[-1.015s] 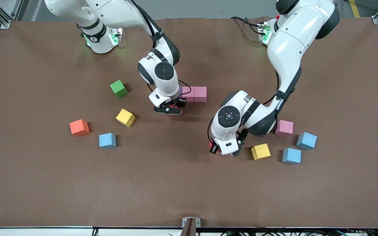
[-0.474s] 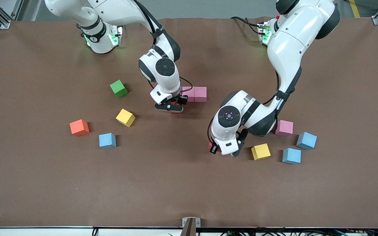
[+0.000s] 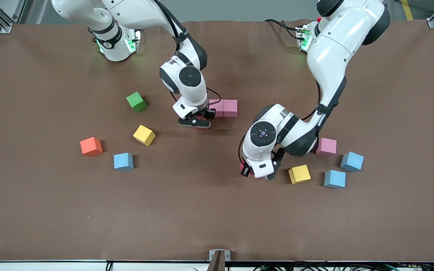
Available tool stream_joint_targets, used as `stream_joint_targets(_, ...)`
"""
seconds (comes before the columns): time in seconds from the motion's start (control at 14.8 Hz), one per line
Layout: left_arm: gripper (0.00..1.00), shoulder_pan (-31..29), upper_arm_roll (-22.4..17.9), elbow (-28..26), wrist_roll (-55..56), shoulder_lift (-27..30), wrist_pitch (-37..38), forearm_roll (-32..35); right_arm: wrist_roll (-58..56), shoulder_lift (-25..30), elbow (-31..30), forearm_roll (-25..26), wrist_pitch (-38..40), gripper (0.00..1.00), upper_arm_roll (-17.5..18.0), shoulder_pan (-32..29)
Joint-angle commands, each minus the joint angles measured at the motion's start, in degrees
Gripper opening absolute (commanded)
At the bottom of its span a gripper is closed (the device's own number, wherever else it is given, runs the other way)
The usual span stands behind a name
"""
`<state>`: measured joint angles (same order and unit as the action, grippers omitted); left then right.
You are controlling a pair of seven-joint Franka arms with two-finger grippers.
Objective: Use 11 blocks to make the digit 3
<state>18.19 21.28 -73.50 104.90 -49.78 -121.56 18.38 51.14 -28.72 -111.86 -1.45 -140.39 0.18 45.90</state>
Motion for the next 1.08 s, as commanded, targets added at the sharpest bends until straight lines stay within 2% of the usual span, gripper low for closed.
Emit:
stream_joint_targets(0.0,0.44,0.1,-0.2,-0.2,0.0,0.7,-0.2,1.0,0.6,1.6,-2.0,-0.8,-0.9,0.03,-0.3,0.6)
stream_joint_targets(1.01,0.44,0.1,-0.3,-0.2,0.0,0.7,-0.2,1.0,0.5,1.6,-2.6,-0.8,-1.9,0.03,-0.3,0.9)
